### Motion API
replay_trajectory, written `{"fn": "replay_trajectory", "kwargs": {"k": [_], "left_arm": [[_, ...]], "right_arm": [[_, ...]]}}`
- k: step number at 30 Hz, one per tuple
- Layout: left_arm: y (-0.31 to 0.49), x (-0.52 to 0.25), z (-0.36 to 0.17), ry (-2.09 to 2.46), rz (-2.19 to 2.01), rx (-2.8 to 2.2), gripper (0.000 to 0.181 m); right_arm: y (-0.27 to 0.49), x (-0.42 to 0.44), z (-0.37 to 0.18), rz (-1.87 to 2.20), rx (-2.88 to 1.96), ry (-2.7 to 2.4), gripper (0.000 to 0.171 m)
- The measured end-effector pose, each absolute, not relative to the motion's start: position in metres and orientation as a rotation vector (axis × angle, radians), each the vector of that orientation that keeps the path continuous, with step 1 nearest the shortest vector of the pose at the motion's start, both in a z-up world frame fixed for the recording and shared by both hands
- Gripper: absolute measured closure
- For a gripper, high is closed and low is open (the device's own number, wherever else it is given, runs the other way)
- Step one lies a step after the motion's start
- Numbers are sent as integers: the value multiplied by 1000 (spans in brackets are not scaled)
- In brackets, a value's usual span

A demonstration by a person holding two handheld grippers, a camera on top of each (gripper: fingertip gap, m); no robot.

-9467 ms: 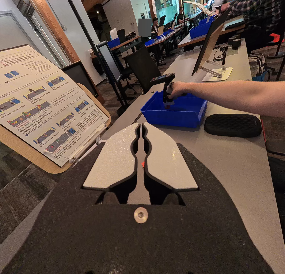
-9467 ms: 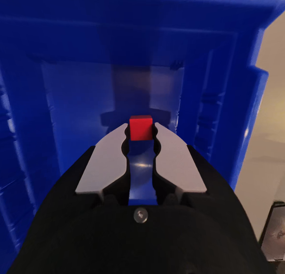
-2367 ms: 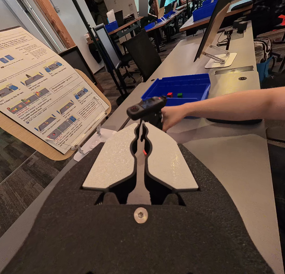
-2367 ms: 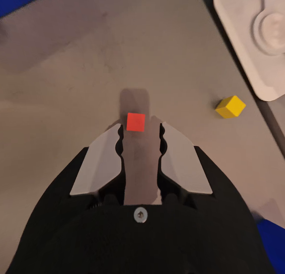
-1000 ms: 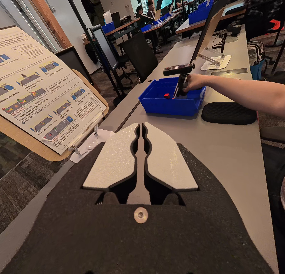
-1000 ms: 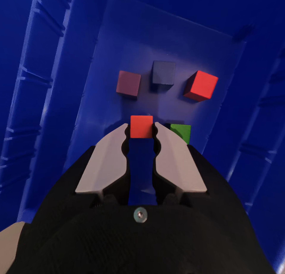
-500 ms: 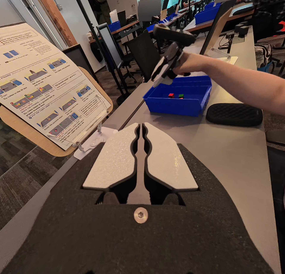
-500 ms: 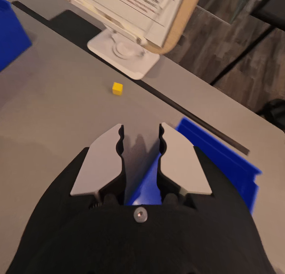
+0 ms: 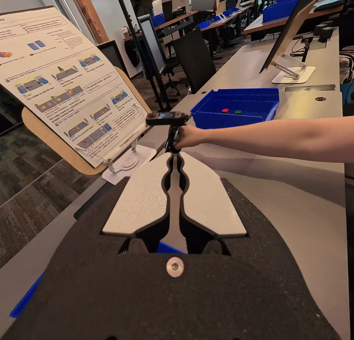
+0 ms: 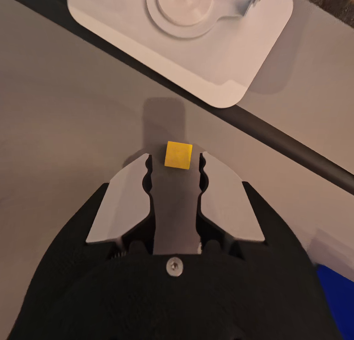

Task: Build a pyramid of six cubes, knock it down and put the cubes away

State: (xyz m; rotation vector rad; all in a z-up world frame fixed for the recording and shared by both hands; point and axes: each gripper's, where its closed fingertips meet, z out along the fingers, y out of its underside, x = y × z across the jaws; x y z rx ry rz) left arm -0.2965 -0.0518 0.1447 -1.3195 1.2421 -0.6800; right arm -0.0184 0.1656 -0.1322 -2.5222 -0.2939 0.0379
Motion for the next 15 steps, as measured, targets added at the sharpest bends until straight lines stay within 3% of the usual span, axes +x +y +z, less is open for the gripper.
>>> {"fn": "replay_trajectory", "kwargs": {"k": [2, 4, 7, 11, 15], "left_arm": [[-50, -299, 146, 1233, -678, -1320, 178], [-50, -300, 146, 1231, -685, -1316, 178], [-50, -300, 145, 1239, -681, -1317, 178], [-50, -300, 146, 1234, -684, -1317, 178], [-48, -297, 143, 1237, -675, -1330, 178]], "right_arm": [[169, -14, -141, -11, -2549, -280, 124], [168, -16, -146, 13, -2565, -302, 142], [163, -26, -129, 121, -2528, -299, 143], [130, -37, -36, 133, -2313, -436, 142], [42, -9, 68, 72, -2093, -475, 143]]}}
